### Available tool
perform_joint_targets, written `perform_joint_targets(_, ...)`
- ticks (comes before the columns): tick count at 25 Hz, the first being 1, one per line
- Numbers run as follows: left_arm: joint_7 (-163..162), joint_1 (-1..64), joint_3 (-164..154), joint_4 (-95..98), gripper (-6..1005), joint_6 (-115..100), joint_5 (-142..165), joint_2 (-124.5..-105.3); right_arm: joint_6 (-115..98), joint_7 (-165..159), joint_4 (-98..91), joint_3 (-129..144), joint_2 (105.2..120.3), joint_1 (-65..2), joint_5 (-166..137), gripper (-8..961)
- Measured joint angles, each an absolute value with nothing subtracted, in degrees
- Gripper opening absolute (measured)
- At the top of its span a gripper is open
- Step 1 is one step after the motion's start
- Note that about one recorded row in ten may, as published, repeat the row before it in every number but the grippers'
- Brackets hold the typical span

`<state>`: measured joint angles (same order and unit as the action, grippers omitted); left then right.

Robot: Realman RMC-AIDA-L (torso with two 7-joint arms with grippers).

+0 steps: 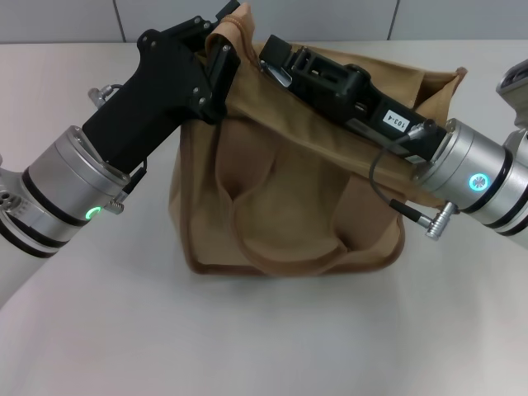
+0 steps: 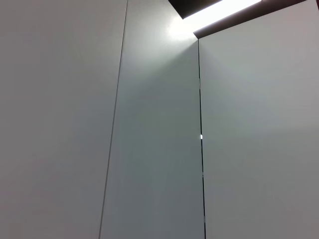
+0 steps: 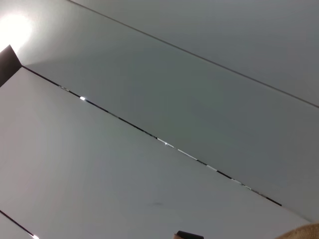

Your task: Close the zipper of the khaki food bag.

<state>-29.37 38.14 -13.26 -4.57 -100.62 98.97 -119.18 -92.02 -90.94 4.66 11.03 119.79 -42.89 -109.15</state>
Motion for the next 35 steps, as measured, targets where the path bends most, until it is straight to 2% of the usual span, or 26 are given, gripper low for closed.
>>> perform_joint_targets(16, -29.4, 37.8, -13.1, -5.1, 43, -100.7, 99.0, -119.18, -93.0, -90.9, 4.5, 11.2, 119.79, -41.7, -109.7, 347)
perform_joint_targets(21, -29.4, 37.6, -13.1, -5.2, 43, -101.0, 99.0, -119.18, -94.3, -90.6, 4.1, 11.2, 119.79, -41.9, -110.8, 126)
perform_joint_targets(35, -29.4, 36.6, -12.2, -4.9, 46, -101.5, 98.6, -119.18, -96.4, -91.9, 1.7, 10.6, 119.45, -38.1, -110.5, 63)
